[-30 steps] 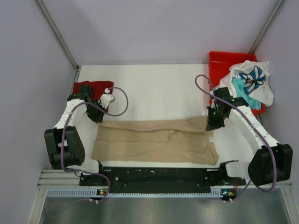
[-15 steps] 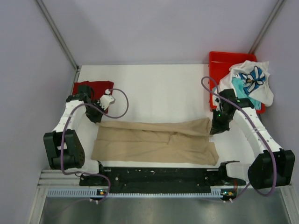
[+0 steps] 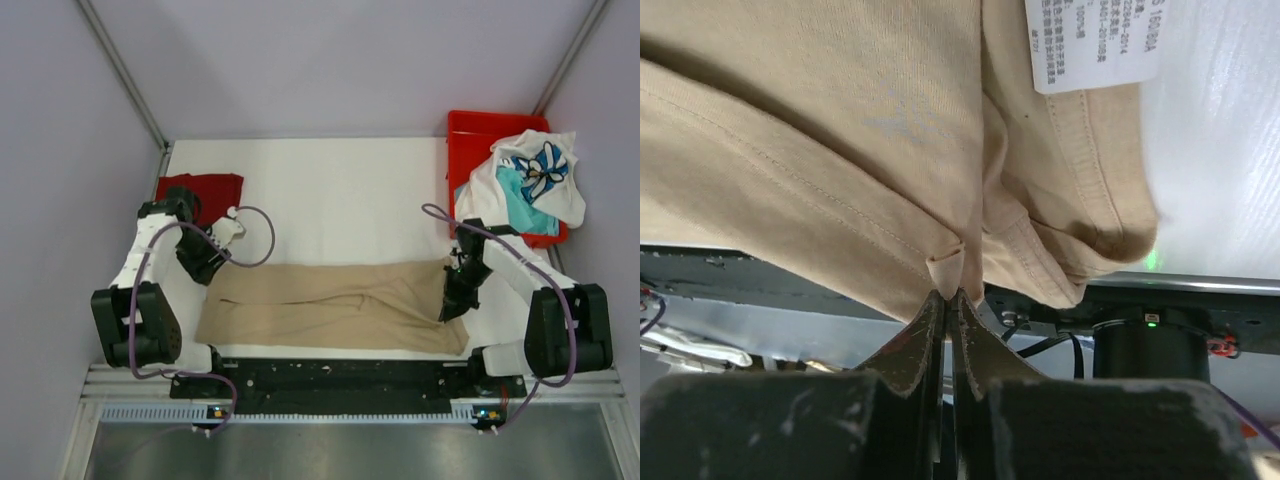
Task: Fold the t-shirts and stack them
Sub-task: Fold the other side of the tshirt into a rectangle, then rotate the tshirt 70 degrees
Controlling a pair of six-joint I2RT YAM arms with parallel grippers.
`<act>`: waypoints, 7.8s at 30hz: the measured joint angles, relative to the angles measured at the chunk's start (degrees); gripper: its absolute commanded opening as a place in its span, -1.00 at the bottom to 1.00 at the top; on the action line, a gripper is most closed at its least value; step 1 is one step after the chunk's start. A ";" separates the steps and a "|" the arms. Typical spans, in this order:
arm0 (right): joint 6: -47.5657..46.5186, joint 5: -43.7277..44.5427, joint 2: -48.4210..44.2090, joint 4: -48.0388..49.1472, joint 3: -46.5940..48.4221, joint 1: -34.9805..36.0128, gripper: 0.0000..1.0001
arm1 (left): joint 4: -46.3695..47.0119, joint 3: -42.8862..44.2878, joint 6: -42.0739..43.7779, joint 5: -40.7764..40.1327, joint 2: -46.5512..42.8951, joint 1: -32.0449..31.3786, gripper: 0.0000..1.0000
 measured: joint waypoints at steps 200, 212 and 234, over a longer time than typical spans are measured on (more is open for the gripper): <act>18.47 6.97 -10.78 23.28 -4.92 -0.52 -1.00 | 30.91 20.81 -56.39 17.29 27.30 -56.78 -0.12; 12.13 14.03 11.69 23.26 3.54 3.23 -1.00 | 20.09 17.70 -41.11 17.29 8.02 -27.23 -0.11; 5.42 6.43 65.37 11.30 81.53 9.73 -1.00 | 15.37 -5.99 -30.51 8.00 -2.38 -3.87 -0.11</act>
